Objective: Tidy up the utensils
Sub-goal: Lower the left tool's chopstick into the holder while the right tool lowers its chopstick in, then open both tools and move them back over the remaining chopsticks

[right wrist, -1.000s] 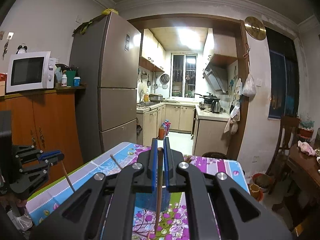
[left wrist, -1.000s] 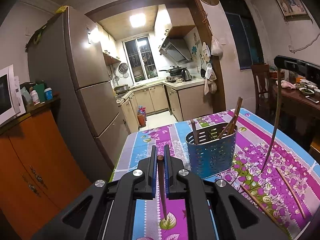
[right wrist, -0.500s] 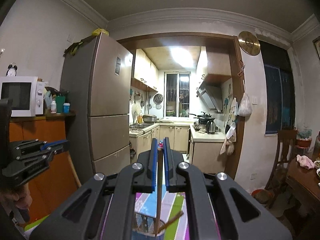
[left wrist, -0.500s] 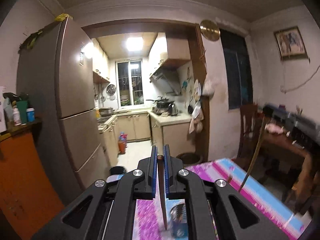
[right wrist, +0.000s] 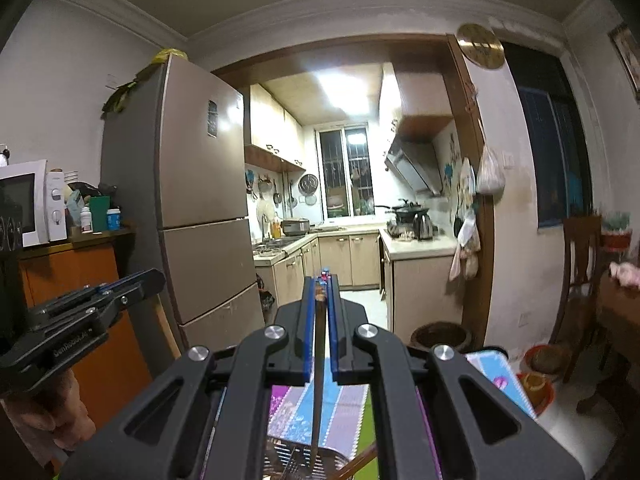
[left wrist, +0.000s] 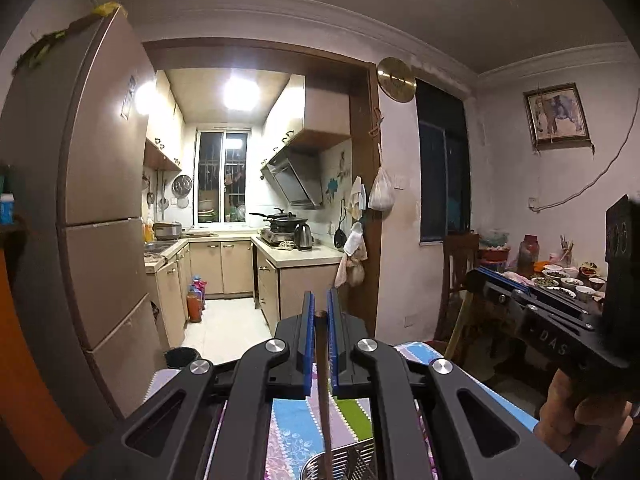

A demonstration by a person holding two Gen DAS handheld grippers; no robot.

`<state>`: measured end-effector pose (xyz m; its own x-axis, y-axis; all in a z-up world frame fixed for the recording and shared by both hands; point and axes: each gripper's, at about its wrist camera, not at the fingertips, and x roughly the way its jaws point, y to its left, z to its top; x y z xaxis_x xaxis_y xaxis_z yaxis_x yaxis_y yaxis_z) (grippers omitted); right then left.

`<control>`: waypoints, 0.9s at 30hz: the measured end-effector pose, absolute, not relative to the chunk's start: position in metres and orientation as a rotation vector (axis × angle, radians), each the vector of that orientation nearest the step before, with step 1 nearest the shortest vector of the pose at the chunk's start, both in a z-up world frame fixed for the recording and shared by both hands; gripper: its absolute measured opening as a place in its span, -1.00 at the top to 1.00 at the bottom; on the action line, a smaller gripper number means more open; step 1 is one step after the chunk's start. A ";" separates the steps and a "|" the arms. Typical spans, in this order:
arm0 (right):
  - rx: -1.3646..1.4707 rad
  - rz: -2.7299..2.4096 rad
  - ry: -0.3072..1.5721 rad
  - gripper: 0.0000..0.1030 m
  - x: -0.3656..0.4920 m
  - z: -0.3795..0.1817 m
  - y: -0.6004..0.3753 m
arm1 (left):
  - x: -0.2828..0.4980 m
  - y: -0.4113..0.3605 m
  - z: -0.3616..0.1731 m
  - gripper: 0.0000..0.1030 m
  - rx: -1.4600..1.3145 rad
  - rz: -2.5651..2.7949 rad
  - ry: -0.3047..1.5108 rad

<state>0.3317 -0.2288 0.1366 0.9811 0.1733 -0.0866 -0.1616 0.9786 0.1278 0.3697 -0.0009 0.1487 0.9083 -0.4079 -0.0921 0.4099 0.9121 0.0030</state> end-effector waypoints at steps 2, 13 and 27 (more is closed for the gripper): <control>0.143 0.172 0.118 0.91 0.337 0.126 -0.228 | 0.379 0.003 0.133 0.86 -0.003 -0.438 0.104; 0.207 0.168 0.262 0.91 0.354 0.061 -0.226 | 0.412 0.031 0.056 0.85 -0.112 -0.408 0.250; 0.169 0.068 0.132 0.87 0.252 0.096 -0.299 | 0.319 0.117 0.112 0.79 -0.216 -0.283 0.055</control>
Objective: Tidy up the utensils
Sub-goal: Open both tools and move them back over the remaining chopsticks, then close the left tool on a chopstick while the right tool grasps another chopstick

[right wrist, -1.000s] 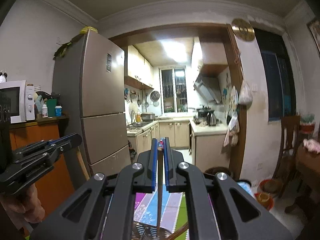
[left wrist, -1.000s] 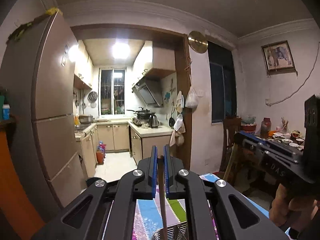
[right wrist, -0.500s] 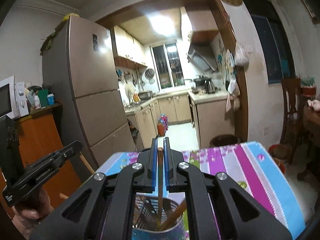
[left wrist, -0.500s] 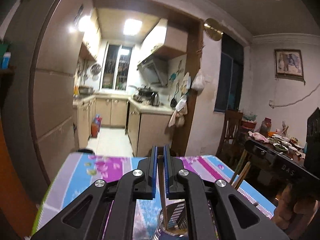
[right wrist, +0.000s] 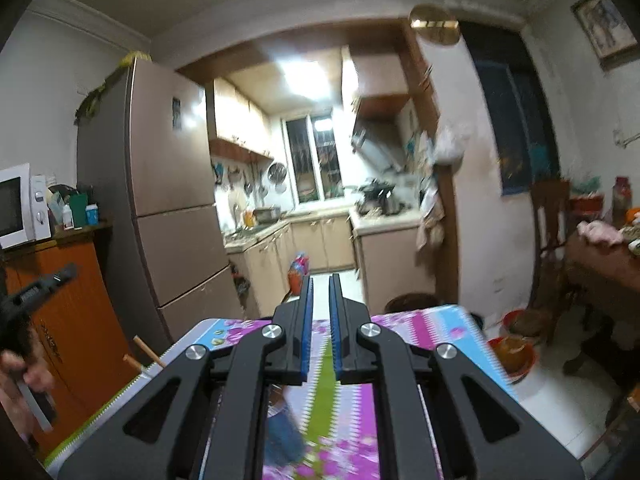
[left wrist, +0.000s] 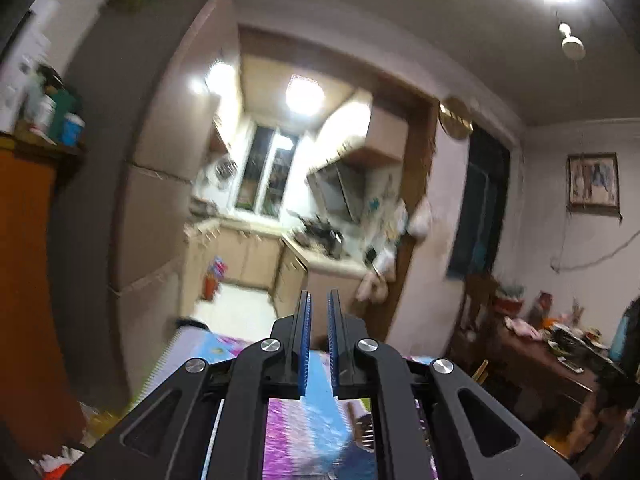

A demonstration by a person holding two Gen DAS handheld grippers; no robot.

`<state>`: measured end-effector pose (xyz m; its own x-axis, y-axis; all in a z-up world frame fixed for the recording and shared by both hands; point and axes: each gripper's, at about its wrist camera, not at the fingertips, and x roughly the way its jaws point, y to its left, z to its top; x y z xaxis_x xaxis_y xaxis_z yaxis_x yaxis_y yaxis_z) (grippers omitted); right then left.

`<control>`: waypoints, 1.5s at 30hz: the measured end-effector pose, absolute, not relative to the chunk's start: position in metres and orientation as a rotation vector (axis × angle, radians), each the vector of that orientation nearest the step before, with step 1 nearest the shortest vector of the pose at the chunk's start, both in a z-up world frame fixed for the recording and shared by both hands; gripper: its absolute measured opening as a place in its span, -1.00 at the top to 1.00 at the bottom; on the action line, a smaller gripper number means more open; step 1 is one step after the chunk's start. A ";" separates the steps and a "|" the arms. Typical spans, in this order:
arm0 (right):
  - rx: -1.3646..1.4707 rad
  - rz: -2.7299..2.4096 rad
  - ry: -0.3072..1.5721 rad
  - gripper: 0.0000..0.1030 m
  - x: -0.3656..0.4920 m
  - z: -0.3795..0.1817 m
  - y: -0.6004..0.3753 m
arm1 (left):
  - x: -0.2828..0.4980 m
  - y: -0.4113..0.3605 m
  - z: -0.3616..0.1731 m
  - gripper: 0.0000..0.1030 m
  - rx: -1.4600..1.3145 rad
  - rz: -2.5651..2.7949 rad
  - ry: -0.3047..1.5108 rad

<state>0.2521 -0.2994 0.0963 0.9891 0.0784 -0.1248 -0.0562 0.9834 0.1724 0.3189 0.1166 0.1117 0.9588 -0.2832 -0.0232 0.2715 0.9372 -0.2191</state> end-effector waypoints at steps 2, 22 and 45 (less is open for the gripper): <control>0.138 0.037 0.114 0.69 0.210 0.097 -0.322 | 0.281 0.133 0.116 0.69 -0.176 -0.228 0.027; 0.270 -0.268 0.510 -0.09 -0.001 -0.086 -0.359 | 0.060 0.100 -0.100 0.32 0.194 -0.233 0.543; -0.082 0.047 0.554 0.50 0.035 -0.119 -0.217 | 0.051 0.033 -0.142 0.43 0.248 -0.268 0.571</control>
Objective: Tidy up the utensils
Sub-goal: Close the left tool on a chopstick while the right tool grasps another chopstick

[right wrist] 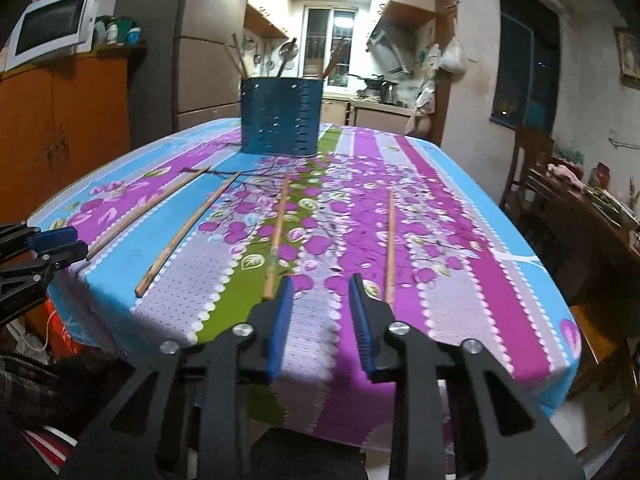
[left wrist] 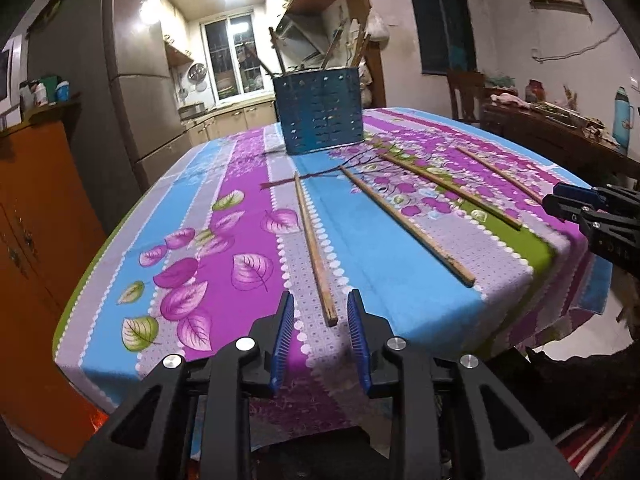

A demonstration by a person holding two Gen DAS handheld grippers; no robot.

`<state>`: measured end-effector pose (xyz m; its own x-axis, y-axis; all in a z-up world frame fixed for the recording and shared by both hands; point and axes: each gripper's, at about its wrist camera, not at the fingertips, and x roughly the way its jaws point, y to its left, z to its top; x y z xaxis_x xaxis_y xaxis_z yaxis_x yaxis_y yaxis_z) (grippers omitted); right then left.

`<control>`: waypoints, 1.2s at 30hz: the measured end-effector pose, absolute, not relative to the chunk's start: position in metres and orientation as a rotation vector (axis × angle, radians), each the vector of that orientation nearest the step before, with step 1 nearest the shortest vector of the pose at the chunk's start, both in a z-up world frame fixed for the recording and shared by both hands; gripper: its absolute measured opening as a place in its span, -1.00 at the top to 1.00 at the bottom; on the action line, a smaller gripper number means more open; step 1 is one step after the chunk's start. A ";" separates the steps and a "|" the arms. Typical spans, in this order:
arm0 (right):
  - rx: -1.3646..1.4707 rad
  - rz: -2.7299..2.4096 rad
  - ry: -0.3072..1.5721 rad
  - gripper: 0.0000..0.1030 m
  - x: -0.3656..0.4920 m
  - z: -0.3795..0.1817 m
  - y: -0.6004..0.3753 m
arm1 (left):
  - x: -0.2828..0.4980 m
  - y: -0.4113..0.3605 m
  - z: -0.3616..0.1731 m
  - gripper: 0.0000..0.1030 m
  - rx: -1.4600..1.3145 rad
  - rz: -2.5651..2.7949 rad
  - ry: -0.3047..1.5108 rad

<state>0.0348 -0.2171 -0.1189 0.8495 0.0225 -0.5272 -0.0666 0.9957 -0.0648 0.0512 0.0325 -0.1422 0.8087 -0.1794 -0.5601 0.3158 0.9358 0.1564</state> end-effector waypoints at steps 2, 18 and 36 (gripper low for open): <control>-0.085 0.062 0.560 0.50 0.039 -0.120 -0.214 | 0.053 0.031 -0.144 0.43 0.246 -0.265 0.572; -0.064 0.156 0.579 0.50 0.047 -0.126 -0.203 | 0.067 0.028 -0.147 0.43 0.241 -0.194 0.635; -0.048 0.156 0.593 0.50 0.055 -0.135 -0.202 | 0.068 0.026 -0.146 0.43 0.233 -0.181 0.652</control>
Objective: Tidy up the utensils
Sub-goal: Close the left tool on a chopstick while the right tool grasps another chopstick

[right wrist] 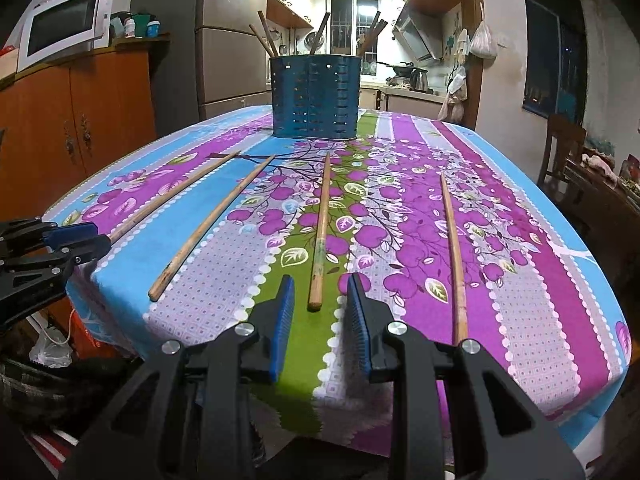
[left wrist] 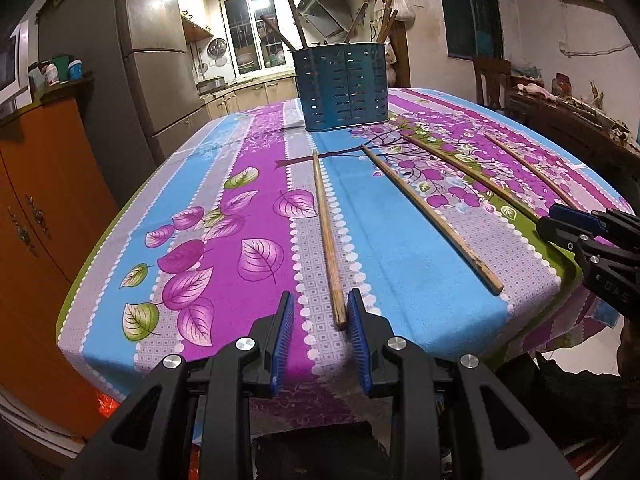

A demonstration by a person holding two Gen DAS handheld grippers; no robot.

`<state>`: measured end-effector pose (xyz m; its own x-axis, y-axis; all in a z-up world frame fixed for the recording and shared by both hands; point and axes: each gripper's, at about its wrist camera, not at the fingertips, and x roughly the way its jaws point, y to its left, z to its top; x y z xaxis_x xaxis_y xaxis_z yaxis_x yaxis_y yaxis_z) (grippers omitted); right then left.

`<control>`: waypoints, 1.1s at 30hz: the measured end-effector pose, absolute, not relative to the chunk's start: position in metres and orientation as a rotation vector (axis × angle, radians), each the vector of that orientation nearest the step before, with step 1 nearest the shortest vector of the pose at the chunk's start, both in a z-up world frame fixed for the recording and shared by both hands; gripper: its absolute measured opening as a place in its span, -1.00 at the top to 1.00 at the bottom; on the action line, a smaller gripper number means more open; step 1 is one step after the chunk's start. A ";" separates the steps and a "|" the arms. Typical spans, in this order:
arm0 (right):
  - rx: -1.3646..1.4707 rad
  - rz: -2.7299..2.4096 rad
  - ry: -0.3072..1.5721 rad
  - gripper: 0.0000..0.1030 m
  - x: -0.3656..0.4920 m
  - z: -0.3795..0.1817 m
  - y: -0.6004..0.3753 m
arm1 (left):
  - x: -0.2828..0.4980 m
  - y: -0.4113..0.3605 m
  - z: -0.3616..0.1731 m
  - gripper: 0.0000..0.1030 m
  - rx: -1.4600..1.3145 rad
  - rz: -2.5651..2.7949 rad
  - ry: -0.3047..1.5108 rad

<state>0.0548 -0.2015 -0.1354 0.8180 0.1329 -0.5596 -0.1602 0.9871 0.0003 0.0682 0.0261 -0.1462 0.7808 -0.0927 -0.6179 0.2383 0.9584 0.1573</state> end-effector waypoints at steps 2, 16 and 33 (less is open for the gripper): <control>-0.049 0.154 0.591 0.50 0.054 -0.136 -0.201 | 0.068 0.026 -0.146 0.43 0.231 -0.181 0.653; -0.068 0.157 0.576 0.74 0.051 -0.137 -0.196 | 0.069 0.027 -0.146 0.42 0.229 -0.182 0.653; -0.008 0.177 0.559 0.77 0.049 -0.139 -0.199 | 0.066 0.030 -0.148 0.53 0.196 -0.203 0.639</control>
<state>0.0488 -0.1992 -0.1393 0.8332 0.1650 -0.5278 -0.1694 0.9847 0.0404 0.0658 0.0304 -0.1481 0.7840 -0.1266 -0.6077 0.2469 0.9618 0.1181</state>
